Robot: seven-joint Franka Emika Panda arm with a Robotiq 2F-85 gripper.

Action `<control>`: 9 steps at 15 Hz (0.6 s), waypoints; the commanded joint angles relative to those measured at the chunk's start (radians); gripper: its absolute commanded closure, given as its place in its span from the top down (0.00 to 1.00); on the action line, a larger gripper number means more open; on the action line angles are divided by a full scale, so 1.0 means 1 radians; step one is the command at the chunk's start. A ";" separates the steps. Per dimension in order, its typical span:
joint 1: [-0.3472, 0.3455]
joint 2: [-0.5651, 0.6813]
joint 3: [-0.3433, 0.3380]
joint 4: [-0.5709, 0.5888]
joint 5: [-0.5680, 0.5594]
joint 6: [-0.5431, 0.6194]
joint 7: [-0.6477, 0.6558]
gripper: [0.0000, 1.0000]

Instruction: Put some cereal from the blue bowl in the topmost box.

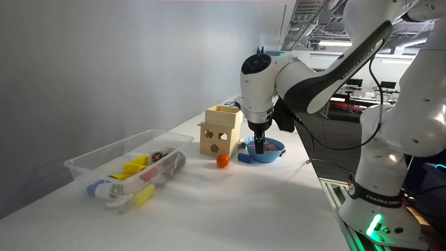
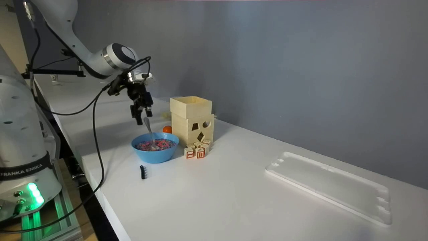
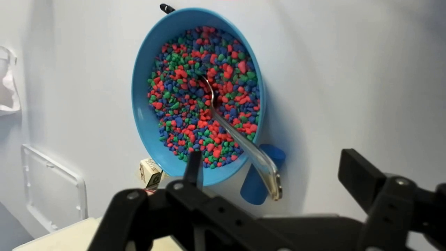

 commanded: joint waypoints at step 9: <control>0.025 0.039 -0.004 0.025 -0.116 -0.004 0.137 0.84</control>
